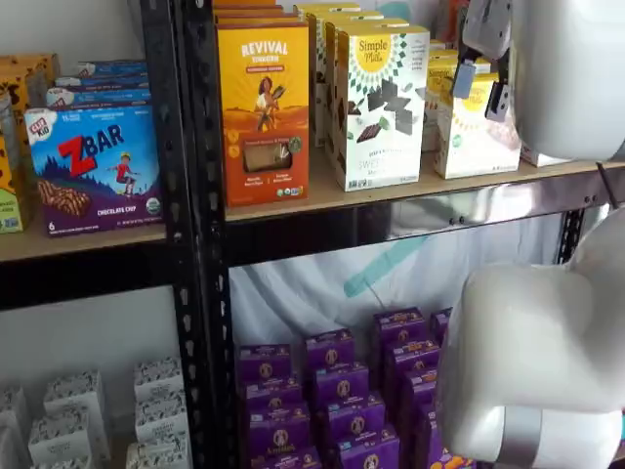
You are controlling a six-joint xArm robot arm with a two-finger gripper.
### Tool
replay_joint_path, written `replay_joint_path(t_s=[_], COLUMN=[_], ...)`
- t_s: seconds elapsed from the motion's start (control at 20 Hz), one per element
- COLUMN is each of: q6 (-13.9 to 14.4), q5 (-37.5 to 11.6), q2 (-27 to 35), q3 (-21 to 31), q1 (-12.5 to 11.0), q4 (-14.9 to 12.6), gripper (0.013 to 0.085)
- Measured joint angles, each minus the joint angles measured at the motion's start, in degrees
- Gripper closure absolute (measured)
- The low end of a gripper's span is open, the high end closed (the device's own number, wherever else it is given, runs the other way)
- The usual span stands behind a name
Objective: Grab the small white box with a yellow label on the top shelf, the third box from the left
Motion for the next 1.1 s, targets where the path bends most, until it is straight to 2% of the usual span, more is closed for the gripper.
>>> replay_joint_path(t_s=[0.15, 0.4, 0.55, 1.1], q6=[0.49, 0.6, 0.27, -0.07], q5=[0.78, 0.57, -0.24, -1.35], q2=[0.56, 0.8, 1.15, 4.46], q3=[-1.39, -2.57, -3.3, -6.53], q1=[0.61, -0.02, -1.48, -2.15], q4=[-0.77, 0.79, 3.71, 4.77], gripper=[0.013, 0.013, 0.013, 0.013])
